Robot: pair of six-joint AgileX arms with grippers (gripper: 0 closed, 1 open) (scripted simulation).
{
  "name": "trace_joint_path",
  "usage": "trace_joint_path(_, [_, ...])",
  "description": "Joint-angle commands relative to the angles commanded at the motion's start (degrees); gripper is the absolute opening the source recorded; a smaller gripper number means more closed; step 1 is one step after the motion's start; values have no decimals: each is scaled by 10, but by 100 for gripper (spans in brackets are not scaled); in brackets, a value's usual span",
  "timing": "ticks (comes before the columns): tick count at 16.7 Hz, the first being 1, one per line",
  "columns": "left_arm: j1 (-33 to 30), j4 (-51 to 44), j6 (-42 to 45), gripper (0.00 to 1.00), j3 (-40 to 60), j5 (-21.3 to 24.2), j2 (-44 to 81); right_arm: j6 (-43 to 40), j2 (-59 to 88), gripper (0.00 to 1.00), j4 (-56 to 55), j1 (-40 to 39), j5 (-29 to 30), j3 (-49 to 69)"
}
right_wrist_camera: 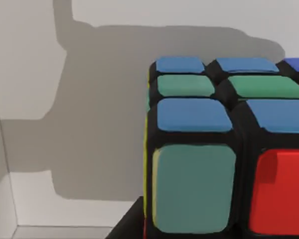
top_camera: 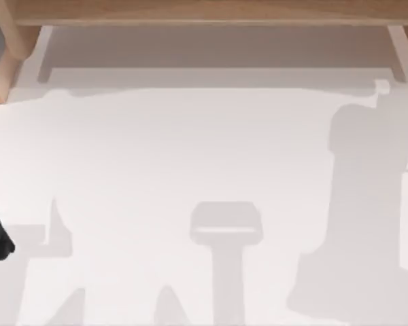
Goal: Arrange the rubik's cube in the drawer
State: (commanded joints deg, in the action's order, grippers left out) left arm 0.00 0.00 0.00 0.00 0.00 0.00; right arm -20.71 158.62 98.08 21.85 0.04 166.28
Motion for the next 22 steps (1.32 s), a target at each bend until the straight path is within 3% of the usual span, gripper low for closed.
trace_joint_path(3, [0, 0, 0, 100, 0, 0, 0, 0, 0, 0, 0, 0, 0, 0])
trace_joint_path(16, [0, 0, 0, 100, 0, 0, 0, 0, 0, 98, 0, 0, 0, 0])
trace_joint_path(22, [0, 0, 0, 100, 0, 0, 0, 0, 0, 100, 0, 0, 0, 0])
